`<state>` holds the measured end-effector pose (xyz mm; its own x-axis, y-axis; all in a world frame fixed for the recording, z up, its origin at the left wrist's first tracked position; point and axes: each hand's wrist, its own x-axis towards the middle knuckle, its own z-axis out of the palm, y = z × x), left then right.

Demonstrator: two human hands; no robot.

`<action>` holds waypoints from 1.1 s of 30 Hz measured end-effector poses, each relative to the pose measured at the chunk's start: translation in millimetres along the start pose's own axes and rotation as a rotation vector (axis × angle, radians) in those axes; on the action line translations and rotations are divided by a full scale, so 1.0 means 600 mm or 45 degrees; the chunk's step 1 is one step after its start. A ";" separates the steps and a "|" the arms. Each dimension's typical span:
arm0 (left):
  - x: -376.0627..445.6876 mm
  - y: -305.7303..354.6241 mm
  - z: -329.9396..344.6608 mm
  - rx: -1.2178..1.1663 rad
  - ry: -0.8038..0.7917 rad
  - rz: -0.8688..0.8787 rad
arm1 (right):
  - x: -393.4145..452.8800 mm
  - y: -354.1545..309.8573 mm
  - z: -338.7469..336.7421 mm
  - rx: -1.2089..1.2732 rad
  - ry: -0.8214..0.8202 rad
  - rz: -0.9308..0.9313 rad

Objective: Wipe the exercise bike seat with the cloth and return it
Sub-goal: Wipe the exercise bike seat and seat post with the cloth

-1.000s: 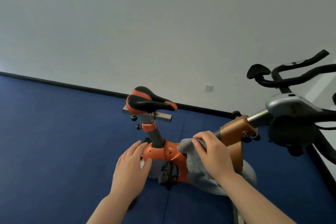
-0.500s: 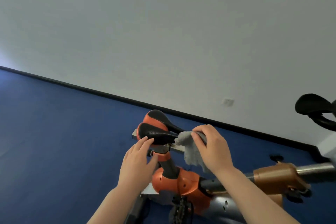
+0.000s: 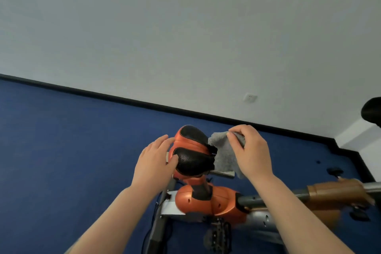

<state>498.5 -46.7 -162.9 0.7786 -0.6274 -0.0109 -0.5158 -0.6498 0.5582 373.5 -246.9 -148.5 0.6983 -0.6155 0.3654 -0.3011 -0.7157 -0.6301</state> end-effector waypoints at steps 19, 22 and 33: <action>0.032 -0.062 0.030 -0.051 -0.145 0.069 | -0.048 -0.056 0.096 0.287 0.280 0.351; 0.029 -0.069 0.034 -0.076 -0.165 0.058 | -0.068 -0.071 0.139 0.340 0.147 0.327; 0.015 -0.096 0.053 -0.202 -0.174 0.090 | -0.113 -0.022 0.210 -0.119 -0.088 -0.286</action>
<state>524.2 -28.6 -221.4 0.6815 -0.7281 -0.0733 -0.4960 -0.5333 0.6853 411.8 -154.5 -251.3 0.7961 -0.4160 0.4395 -0.1900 -0.8613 -0.4712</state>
